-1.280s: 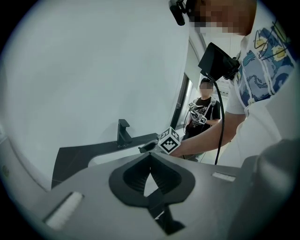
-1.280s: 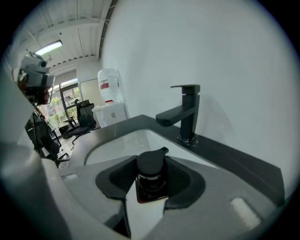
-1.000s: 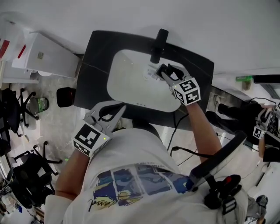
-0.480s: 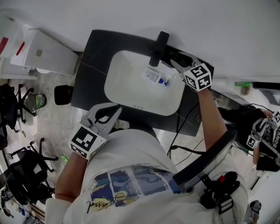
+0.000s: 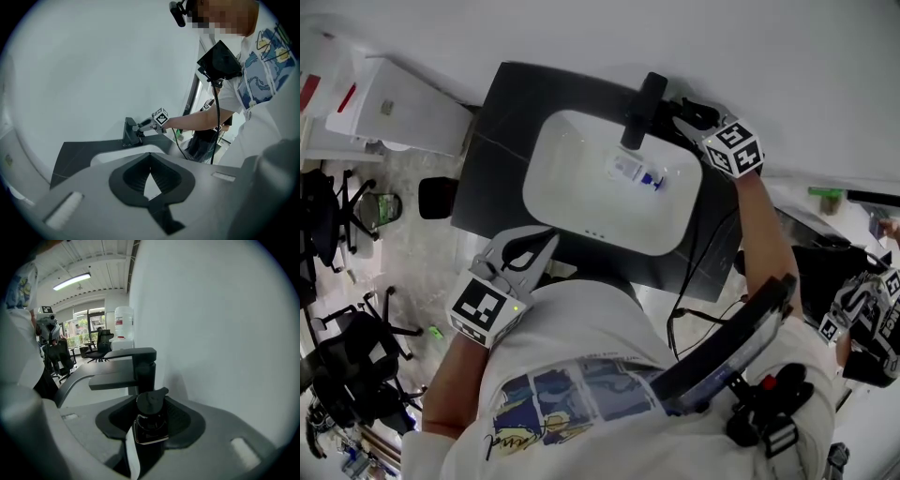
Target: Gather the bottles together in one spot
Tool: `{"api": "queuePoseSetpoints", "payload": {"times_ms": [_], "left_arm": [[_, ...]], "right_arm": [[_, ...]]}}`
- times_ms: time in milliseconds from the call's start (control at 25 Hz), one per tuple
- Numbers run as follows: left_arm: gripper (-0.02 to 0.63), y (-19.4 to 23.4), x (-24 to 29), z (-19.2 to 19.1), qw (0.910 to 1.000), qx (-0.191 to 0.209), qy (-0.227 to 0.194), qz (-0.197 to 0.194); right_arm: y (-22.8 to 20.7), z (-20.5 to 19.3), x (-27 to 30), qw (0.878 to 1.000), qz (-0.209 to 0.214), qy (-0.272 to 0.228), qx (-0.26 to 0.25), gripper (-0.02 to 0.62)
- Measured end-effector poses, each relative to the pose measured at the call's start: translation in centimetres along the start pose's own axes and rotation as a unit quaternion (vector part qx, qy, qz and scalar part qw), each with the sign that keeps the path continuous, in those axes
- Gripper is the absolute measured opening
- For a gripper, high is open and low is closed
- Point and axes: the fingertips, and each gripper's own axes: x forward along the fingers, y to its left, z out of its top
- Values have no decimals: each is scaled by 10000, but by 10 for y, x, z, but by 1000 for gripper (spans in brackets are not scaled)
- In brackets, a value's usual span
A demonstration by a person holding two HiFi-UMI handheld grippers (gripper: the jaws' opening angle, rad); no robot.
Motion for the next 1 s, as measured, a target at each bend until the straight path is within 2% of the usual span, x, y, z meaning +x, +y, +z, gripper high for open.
{"api": "queuePoseSetpoints", "payload": {"times_ms": [320, 560, 680, 1000], "left_arm": [[3, -1, 2, 2, 10000, 7, -42, 27], [3, -5, 2, -4, 9999, 83, 97, -53], [3, -5, 1, -7, 9998, 122, 111, -92], [3, -10, -1, -6, 9993, 228, 68, -291]], "right_arm": [[-5, 3, 2, 9999, 101, -103, 11, 175], [-12, 3, 1, 9996, -157, -204, 74, 181], [-13, 0, -1, 9995, -261, -171, 89, 207], [-8, -19, -33, 9954, -720, -298, 557, 219]]}}
